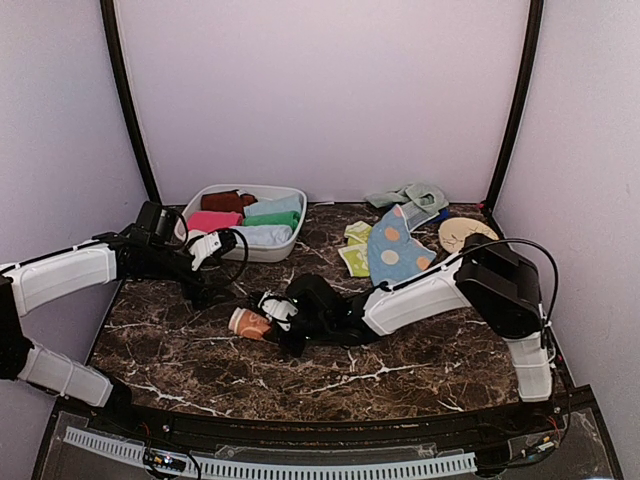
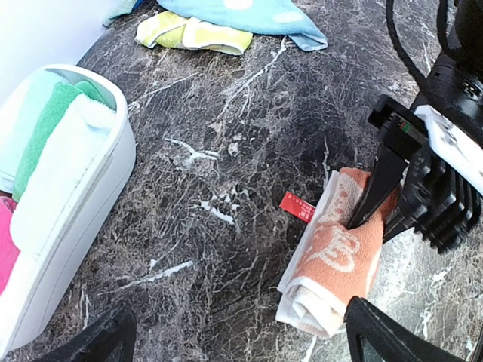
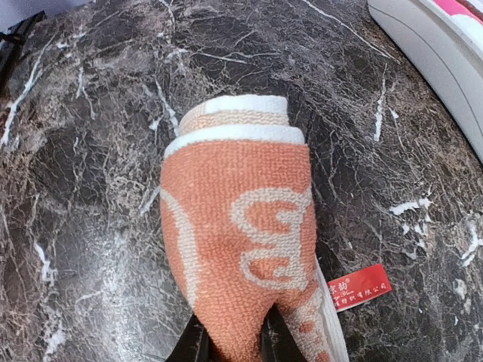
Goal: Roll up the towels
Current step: Pick up the towel from the center of the board, then pass from the right arm to the left
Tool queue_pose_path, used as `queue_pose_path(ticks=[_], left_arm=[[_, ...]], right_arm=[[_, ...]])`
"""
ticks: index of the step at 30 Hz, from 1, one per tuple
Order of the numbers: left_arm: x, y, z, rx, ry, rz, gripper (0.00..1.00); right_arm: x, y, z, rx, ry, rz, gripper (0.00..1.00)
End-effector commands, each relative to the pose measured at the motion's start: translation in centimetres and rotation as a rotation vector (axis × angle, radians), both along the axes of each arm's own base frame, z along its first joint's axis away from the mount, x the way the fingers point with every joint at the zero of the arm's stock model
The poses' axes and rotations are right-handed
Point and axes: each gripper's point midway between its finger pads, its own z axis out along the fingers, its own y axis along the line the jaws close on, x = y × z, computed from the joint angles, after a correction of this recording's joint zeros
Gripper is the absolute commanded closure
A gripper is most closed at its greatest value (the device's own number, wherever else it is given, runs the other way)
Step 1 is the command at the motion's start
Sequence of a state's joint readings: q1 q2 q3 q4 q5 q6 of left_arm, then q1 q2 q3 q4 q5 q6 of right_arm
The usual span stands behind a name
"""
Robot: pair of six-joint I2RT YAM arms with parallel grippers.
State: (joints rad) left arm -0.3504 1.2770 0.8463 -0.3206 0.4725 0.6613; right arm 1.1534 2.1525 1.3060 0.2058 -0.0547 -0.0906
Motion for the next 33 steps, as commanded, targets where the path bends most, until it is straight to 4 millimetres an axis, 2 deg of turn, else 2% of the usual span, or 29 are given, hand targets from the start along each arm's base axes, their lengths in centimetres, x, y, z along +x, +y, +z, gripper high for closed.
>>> queue_pose_path(ticks=[1,3,4,6,11,15,18,22,27,30,31,33], left_arm=[[0.0,-0.1,0.2,-0.046,-0.005,0.018,0.01],[-0.8,0.1,-0.5,-0.030,0.027,0.008,0.07],[-1.4,0.1,-0.9,-0.027,0.051,0.000,0.14],[-2.3,0.3,-1.4,-0.025,0.094,-0.004,0.21],[-4.4,-0.5,-1.5,-0.109,0.208,-0.012,0.23],[-5.2,-1.9,-1.7,-0.202,0.296,-0.030,0.25],[-4.4,-3.0,-2.3,-0.227,0.349,-0.013,0.26],[-2.9,-4.6,-2.4,-0.290,0.482,0.008,0.28],[-0.5,-5.2,-1.0,-0.397,0.594,0.086,0.23],[1.5,-4.6,1.1,-0.521,0.623,0.142,0.15],[2.0,-4.5,1.7,-0.559,0.637,0.155,0.05],[2.3,-4.5,2.4,-0.611,0.690,0.162,0.01]], right_arm=[[-3.8,-4.9,-8.9,-0.180,0.447,-0.080,0.90],[-2.8,-4.6,-8.5,-0.116,0.522,-0.157,0.93],[-2.3,-4.4,-8.2,-0.084,0.550,-0.193,0.95],[-1.5,-3.7,-7.6,-0.020,0.615,-0.261,0.97],[1.5,-2.4,-5.3,0.090,0.682,-0.454,1.00],[3.7,-1.9,-2.5,0.171,0.665,-0.537,1.00],[5.0,-0.6,-0.1,0.204,0.637,-0.546,1.00],[6.5,0.2,2.7,0.259,0.601,-0.580,1.00],[8.2,0.3,7.0,0.362,0.546,-0.630,1.00],[8.6,0.5,8.9,0.415,0.522,-0.638,1.00],[8.7,0.6,9.5,0.428,0.511,-0.643,1.00],[8.9,0.6,10.5,0.454,0.486,-0.648,1.00]])
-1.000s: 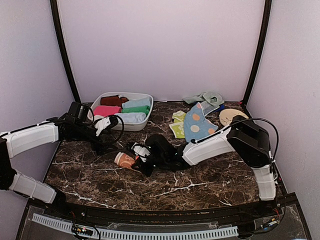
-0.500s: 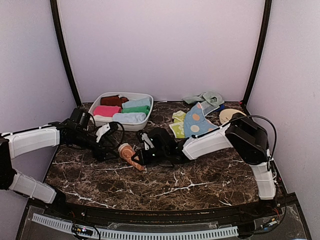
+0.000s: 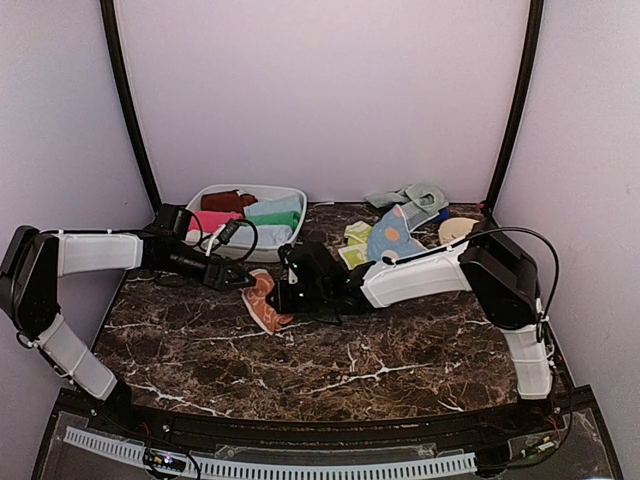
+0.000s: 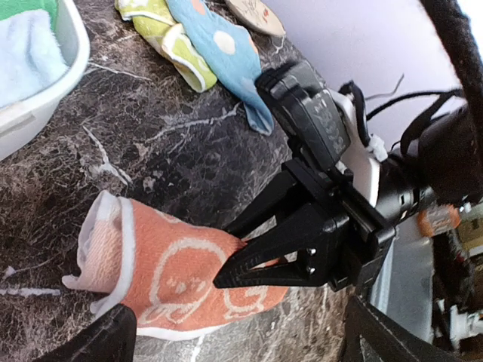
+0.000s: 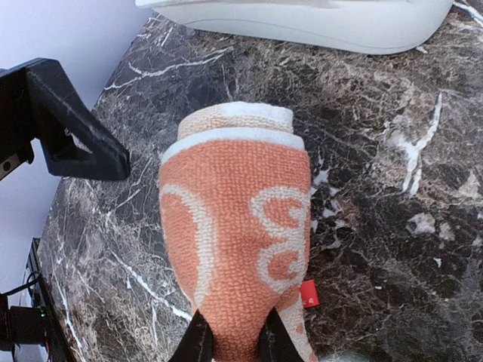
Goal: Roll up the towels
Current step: Pass from the right arm to the left
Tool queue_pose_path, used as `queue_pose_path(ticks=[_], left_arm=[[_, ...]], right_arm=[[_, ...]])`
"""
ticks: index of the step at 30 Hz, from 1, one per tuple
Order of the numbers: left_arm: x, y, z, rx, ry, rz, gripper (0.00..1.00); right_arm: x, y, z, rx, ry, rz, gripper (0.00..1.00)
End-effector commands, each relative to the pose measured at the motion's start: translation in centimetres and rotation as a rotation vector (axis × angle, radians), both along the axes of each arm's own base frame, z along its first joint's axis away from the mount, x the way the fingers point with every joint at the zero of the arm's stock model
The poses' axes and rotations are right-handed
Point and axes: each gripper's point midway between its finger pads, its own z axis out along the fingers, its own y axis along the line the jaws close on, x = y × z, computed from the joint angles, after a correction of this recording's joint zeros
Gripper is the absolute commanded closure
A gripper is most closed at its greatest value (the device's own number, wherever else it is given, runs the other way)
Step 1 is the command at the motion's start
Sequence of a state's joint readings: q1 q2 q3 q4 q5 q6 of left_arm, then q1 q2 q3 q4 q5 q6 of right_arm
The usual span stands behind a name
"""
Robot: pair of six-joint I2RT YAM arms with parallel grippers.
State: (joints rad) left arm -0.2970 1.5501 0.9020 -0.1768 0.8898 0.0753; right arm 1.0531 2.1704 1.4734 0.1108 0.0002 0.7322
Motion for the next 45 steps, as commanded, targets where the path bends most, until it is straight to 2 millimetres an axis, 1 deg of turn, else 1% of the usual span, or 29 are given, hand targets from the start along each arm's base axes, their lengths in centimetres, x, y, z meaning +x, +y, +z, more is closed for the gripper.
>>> queue_pose_path(ticks=[1,3,5,8,9,11,14,15,19,21,26,29,32,34,36,38,40,41,42,44,45], left_arm=[[1.4,-0.5,4.2,-0.200,0.119,0.046,0.01],[1.0,-0.9,4.7,-0.250,0.186,0.028,0.02],[0.7,-0.9,4.7,-0.264,0.208,0.039,0.03],[0.3,-0.9,5.5,-0.284,0.208,0.029,0.14],[0.3,-0.9,5.7,-0.290,0.214,0.028,0.16],[0.4,-0.9,5.8,-0.291,0.220,0.036,0.16],[0.5,-0.7,5.6,-0.273,0.216,0.059,0.15],[0.5,-0.7,5.5,-0.269,0.217,0.063,0.15],[0.9,-0.8,5.5,-0.271,0.229,0.065,0.14],[1.1,-0.8,5.4,-0.261,0.229,0.072,0.14],[1.7,-0.2,6.3,-0.277,0.202,0.090,0.14],[2.2,0.5,7.3,-0.313,0.198,0.096,0.14],[2.3,0.8,8.6,-0.366,0.199,0.074,0.15],[2.1,0.7,9.5,-0.387,0.185,0.052,0.16],[2.2,0.8,10.1,-0.393,0.165,0.047,0.16],[2.6,1.7,10.3,-0.357,0.137,0.080,0.15],[3.6,3.5,10.4,-0.302,0.075,0.148,0.14],[4.0,4.8,10.3,-0.274,0.056,0.191,0.15],[4.3,6.0,10.3,-0.253,0.037,0.225,0.17],[4.2,7.6,9.8,-0.209,0.028,0.271,0.20],[4.0,8.1,9.6,-0.190,0.025,0.278,0.21]], right_arm=[[1.6,0.8,6.9,0.120,-0.114,-0.078,1.00],[2.1,0.5,7.7,0.126,-0.140,-0.106,1.00],[2.6,0.0,8.6,0.136,-0.175,-0.145,1.00],[3.3,-0.6,9.8,0.142,-0.215,-0.201,1.00],[3.6,-0.6,10.1,0.145,-0.227,-0.209,1.00],[3.7,-0.4,11.0,0.153,-0.253,-0.225,1.00],[3.7,0.1,12.2,0.174,-0.290,-0.229,1.00],[3.6,0.5,12.9,0.198,-0.300,-0.217,1.00],[3.1,2.1,13.7,0.236,-0.302,-0.173,1.00],[2.6,2.7,14.5,0.270,-0.310,-0.151,1.00],[1.2,3.9,14.9,0.340,-0.286,-0.080,1.00],[0.1,4.7,14.7,0.383,-0.255,-0.024,1.00],[-0.8,5.3,14.5,0.421,-0.230,0.015,1.00],[-1.1,5.7,14.6,0.443,-0.219,0.032,1.00],[-1.0,5.9,14.4,0.426,-0.219,0.028,1.00],[-0.5,5.2,13.8,0.380,-0.228,-0.004,1.00],[0.2,3.7,13.5,0.348,-0.245,-0.052,1.00],[0.7,2.8,13.3,0.331,-0.248,-0.076,1.00],[1.2,2.0,13.3,0.313,-0.258,-0.098,1.00],[2.1,0.6,13.3,0.263,-0.289,-0.138,1.00],[2.5,0.1,13.4,0.240,-0.307,-0.158,1.00]])
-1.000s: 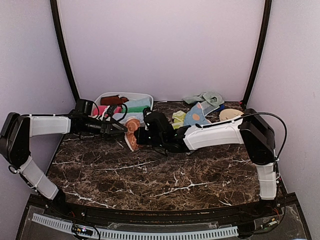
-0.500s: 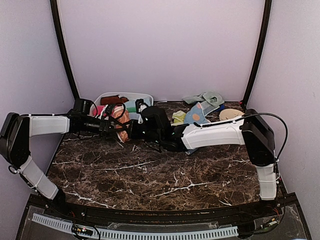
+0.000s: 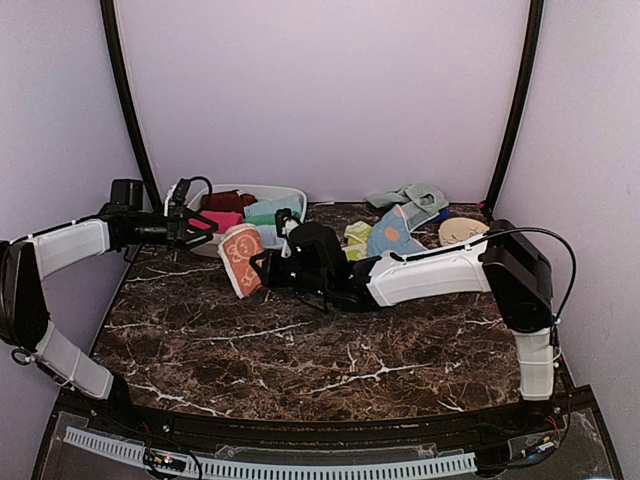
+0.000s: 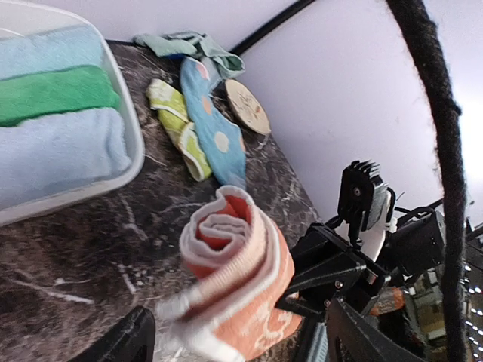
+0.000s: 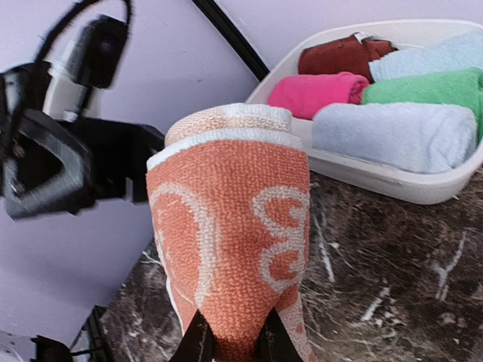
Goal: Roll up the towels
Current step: Pass from the right arm to the left
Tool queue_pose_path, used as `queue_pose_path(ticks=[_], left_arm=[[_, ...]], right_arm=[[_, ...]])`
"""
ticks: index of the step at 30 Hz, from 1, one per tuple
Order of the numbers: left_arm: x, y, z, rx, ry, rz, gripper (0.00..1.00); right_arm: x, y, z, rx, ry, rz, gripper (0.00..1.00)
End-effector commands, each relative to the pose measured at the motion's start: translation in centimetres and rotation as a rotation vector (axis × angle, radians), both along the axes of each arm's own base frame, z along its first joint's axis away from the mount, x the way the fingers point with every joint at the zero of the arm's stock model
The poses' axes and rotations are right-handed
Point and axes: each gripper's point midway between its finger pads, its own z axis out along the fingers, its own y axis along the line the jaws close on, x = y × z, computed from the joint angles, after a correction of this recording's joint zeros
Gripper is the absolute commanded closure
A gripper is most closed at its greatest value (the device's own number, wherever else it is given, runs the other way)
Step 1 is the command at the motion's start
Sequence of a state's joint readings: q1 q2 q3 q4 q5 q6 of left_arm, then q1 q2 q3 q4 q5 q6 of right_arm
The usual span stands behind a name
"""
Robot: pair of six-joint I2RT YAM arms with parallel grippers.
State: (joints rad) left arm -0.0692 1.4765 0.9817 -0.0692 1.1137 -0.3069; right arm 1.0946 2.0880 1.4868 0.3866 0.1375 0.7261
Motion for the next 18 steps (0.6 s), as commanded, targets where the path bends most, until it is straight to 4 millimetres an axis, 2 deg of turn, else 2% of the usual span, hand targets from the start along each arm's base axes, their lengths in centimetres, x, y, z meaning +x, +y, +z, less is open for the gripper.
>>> queue_pose_path(ticks=[1,4,6,7,12,14,18], left_arm=[[-0.8,3.0,0.5,0.121,-0.068,0.066,0.20],[-2.1,2.9,1.0,0.113,-0.079,0.046,0.16],[-3.0,2.3,1.6,0.064,-0.082,0.017,0.02],[-3.3,1.8,1.7,0.056,-0.089,0.003,0.01],[-4.1,-1.2,1.3,0.062,-0.080,-0.070,0.02],[-3.6,-1.4,1.3,0.049,-0.062,-0.063,0.07],[-2.9,-1.7,1.6,0.036,-0.058,-0.058,0.07]], right_arm=[[1.6,-2.9,2.1,-0.060,-0.072,-0.114,1.00],[2.6,-3.6,2.2,-0.106,-0.096,-0.177,1.00],[3.0,-3.6,2.3,-0.124,-0.109,-0.214,1.00],[3.1,-3.4,2.4,-0.122,-0.114,-0.224,1.00],[3.0,-1.5,3.6,-0.092,-0.157,-0.260,1.00],[2.4,-0.4,4.3,-0.069,-0.175,-0.257,1.00],[1.7,1.7,4.5,-0.060,-0.178,-0.221,1.00]])
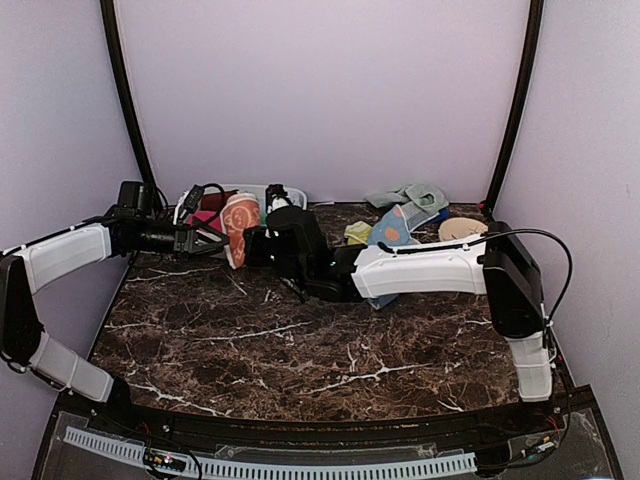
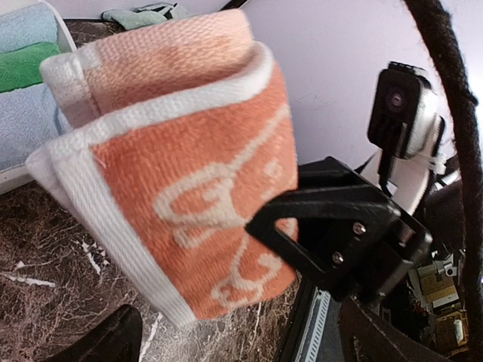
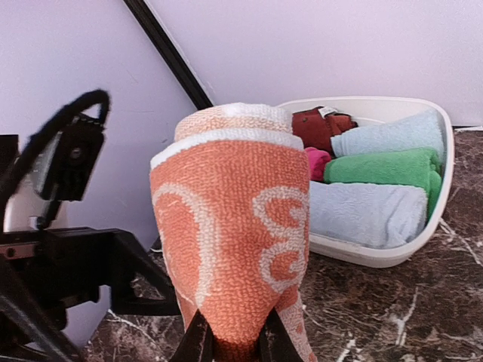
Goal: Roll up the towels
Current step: Pass from the right arm to the left
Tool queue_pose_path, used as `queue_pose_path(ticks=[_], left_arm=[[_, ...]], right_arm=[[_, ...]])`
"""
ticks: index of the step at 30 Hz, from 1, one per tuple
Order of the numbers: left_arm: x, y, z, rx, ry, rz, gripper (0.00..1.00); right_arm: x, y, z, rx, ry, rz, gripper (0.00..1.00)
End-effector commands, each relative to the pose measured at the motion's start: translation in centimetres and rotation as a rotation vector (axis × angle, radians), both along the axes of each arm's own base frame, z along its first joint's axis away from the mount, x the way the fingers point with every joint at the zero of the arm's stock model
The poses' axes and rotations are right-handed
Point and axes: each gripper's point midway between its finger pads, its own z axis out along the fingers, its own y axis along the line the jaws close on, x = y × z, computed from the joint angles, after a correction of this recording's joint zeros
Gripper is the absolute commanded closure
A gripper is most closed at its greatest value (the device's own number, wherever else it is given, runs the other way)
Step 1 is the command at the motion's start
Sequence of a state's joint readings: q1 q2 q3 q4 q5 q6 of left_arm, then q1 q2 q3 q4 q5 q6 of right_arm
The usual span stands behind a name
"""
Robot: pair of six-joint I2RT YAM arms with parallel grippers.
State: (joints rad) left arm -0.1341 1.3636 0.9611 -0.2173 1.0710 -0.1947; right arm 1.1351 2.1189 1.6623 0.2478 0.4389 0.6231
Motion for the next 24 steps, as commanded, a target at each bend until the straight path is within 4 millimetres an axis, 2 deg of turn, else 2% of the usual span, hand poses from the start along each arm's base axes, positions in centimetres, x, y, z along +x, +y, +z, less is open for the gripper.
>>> queue_pose_path(ticks=[1,7,12,14,17,21,24], left_arm=[[0.8,-0.3,1.1,-0.035,-0.010,0.005,0.08],[0.7,-0.6,1.8,-0.049,-0.032,-0.005,0.10],[0.3,-0.1,0.7,0.017,-0.032,0.013,0.11],[0.5,0.4,-0.2,0.068,-0.035,0.037,0.02],[0.9,1.0,-0.2,0.115,-0.071,0.076,0.01],[1.0,0.7,1.1,0.089,-0.088,0.083,0.01],[0.7,0.2,0.8,0.099,-0.060,0.053,0.03]], right_arm=[[-1.0,2.7,0.8,0.027,-0.033,0.021,1.00],[-1.4,3.5,0.5,0.026,-0.027,0.041,1.00],[-0.5,1.6,0.2,0.004,-0.021,-0.003,1.00],[0.2,0.4,0.1,-0.005,-0.020,-0.031,1.00],[0.8,-1.2,0.2,-0.022,-0.034,-0.069,1.00],[1.2,-1.6,0.1,-0.046,-0.044,-0.092,1.00],[1.2,-0.9,0.1,-0.033,-0.044,-0.081,1.00]])
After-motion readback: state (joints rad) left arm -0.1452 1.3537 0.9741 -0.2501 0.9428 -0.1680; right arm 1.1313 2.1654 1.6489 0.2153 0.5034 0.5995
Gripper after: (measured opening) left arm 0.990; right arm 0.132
